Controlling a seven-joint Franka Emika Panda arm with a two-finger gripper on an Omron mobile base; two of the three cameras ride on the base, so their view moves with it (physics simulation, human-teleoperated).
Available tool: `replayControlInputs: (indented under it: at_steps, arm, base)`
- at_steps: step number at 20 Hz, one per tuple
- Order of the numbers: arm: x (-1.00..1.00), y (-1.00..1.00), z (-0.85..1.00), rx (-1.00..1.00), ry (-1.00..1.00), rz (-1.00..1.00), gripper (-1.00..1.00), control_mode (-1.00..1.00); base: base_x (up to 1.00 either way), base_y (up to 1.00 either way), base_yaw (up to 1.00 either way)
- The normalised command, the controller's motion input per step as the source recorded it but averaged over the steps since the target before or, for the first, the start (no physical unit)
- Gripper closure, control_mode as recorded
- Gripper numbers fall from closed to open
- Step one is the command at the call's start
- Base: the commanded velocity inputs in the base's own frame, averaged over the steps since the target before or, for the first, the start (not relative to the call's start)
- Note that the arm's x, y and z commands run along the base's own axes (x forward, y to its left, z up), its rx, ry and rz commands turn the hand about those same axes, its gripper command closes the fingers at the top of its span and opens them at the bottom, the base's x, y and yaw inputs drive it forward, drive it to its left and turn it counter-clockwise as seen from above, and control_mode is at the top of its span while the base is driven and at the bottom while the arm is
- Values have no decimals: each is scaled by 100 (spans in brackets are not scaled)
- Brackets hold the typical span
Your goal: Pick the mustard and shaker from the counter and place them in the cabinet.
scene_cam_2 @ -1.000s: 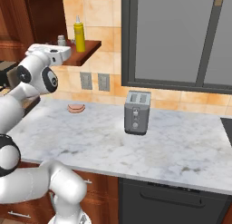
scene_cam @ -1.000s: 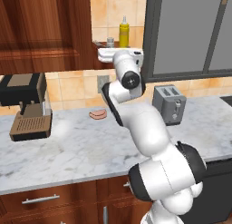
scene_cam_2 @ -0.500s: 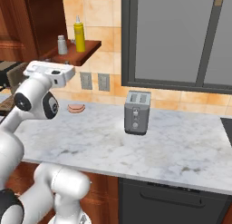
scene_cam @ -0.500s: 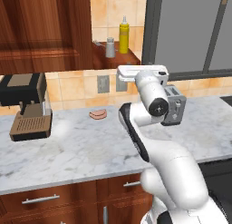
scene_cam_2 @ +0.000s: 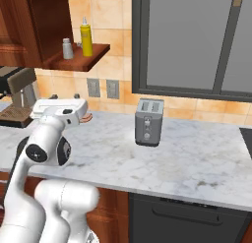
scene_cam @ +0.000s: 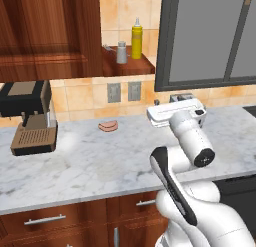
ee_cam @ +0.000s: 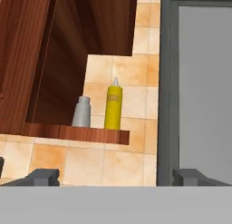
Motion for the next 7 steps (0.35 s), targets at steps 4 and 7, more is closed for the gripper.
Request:
replayControlInputs:
  at_steps: [4,7]
  arm:
    - [-99,-30,-100,-7,3,11,-100,-100]
    - [-100,-21,-100,-9,2,6,-100,-100]
  base:
    - [0,0,0]
    - [0,0,0]
